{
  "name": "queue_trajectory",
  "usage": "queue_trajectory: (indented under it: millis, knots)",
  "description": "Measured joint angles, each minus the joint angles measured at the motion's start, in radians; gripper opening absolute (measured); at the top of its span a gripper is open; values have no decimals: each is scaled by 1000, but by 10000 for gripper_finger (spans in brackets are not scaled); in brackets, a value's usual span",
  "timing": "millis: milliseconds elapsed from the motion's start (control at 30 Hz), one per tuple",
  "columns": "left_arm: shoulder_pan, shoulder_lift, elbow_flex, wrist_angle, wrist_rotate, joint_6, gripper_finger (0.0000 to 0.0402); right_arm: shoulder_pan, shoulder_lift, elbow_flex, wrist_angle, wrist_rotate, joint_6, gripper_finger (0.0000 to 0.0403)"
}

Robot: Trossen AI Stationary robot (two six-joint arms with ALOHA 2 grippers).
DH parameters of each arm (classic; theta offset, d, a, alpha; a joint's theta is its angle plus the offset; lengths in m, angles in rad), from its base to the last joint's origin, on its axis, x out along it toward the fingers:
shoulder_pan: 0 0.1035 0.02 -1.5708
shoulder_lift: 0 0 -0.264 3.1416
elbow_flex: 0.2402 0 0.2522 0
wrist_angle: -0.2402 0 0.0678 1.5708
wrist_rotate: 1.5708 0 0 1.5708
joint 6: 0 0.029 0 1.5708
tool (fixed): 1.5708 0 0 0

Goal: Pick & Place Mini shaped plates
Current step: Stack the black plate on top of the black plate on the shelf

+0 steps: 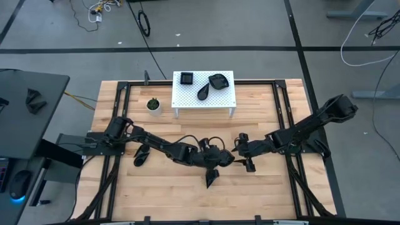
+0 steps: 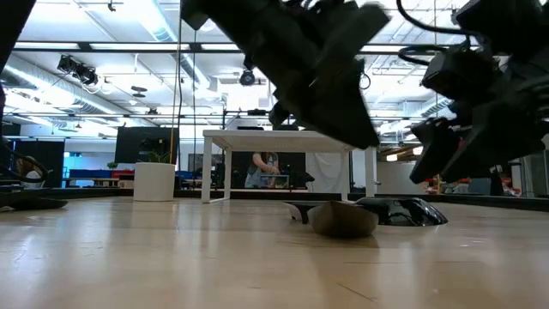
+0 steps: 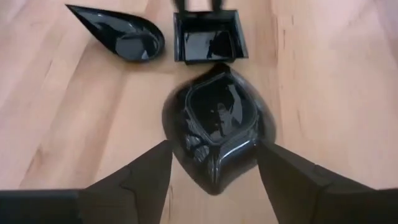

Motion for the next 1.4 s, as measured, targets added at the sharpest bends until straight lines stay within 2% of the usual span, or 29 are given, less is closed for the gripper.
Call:
queue_trajectory:
  millis: [133,300,533,933,1400]
  knots:
    - [-14,5,0,13,1,-160,78,0,85,0,18,0,30,227]
    - [-43,69,0,19,-20,-284,64,13,188,0,87,9,74,219]
    - [-63,131,0,23,-73,-446,43,67,257,0,222,35,75,219]
    - [-82,136,0,24,-93,-452,28,102,266,-3,301,-41,96,220]
    - [-100,140,0,58,-128,-450,28,101,163,0,288,-28,127,219]
